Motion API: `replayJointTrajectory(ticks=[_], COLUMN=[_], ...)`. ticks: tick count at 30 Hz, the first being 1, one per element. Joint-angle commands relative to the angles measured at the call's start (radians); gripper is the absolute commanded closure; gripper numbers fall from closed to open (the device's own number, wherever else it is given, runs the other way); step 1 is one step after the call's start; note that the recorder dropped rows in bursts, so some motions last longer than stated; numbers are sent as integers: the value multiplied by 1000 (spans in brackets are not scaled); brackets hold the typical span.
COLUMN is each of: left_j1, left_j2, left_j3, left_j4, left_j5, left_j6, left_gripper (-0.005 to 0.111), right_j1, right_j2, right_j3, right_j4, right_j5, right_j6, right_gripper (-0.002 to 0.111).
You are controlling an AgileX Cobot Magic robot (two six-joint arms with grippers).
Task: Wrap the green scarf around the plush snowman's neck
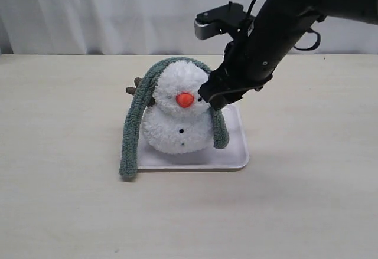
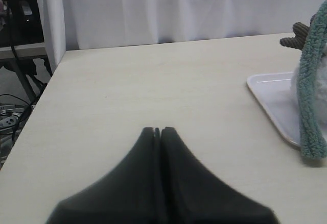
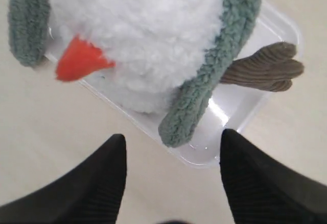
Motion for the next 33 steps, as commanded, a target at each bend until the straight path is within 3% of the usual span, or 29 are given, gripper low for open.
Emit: replayJointTrajectory(ticks=[1, 8, 10, 13, 21, 33], left_j1=[4, 4, 4, 4, 4, 4], left_j2=[-2, -2, -2, -2, -2, -2], left_j3=[3, 3, 3, 3, 3, 3], left_j4=[0, 0, 0, 0, 0, 0], left_j5=[-12, -12, -12, -12, -12, -12], left_j6=[4, 4, 4, 4, 4, 4], left_gripper=[107, 107, 107, 107, 107, 107], right_j1=[0, -4, -4, -4, 1, 1], right_j2=[-100, -177, -165, -120, 87, 298], right_j3=[-7, -26, -63, -162, -465, -574], right_j4=[75, 83, 66, 64, 97, 148], right_j5=[11, -49, -13, 53, 243, 112], right_j6=[-83, 105, 120, 105, 54, 50], right_gripper=[55, 56, 61, 69, 69, 69])
